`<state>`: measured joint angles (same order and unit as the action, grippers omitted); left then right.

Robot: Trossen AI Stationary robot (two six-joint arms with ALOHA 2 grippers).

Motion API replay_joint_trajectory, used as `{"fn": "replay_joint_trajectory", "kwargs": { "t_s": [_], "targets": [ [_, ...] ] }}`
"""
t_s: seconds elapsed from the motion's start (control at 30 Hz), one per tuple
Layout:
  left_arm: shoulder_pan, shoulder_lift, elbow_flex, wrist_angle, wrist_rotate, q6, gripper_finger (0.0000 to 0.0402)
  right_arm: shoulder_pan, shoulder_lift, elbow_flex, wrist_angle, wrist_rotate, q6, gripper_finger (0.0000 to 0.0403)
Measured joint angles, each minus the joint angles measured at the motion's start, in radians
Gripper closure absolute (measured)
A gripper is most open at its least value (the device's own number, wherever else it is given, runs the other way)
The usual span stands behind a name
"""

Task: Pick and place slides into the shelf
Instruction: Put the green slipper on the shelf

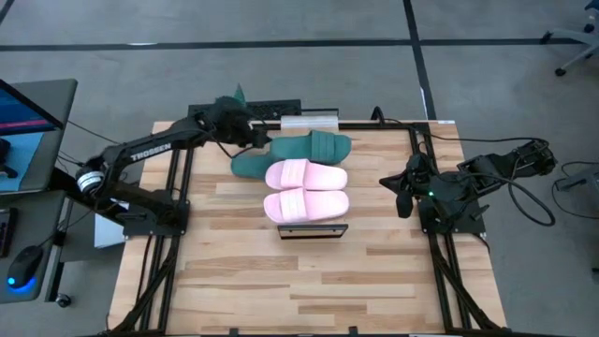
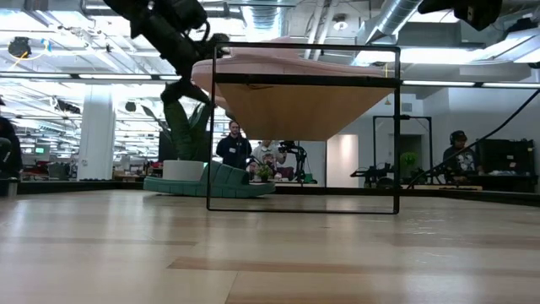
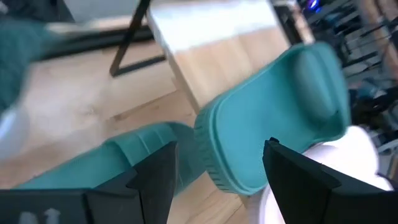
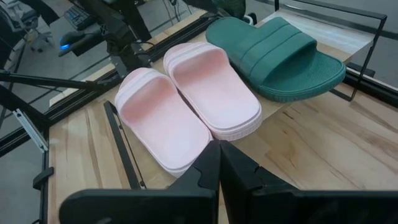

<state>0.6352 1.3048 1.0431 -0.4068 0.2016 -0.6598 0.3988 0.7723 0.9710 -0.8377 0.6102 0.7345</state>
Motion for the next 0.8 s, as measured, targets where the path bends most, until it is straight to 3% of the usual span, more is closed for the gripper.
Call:
{"fn": "replay_joint_trajectory", "kwargs": {
  "t_s": [0.27, 0.53, 0.7, 0.8],
  "targets": [
    [0.001, -0.236, 0.0, 0.026, 0.031, 0.138, 0.018, 0.0, 0.0, 0.0, -0.005, 0.008, 0.0, 0.0403],
    [-0.16, -0.569, -0.017, -0.145, -0.301, 0.129, 0.018, 0.056, 0.0, 0.0, 0.008, 0.164, 0.025, 0.0403],
    [-0.262, -0.784, -0.166, -0.145, -0.459, 0.0, 0.018, 0.104, 0.0, 0.0, 0.008, 0.239, 0.057, 0.0403],
    [-0.296, -0.902, -0.295, -0.096, -0.479, -0.097, 0.018, 0.125, 0.0, 0.0, 0.007, 0.279, 0.079, 0.0403]
  ]
}}
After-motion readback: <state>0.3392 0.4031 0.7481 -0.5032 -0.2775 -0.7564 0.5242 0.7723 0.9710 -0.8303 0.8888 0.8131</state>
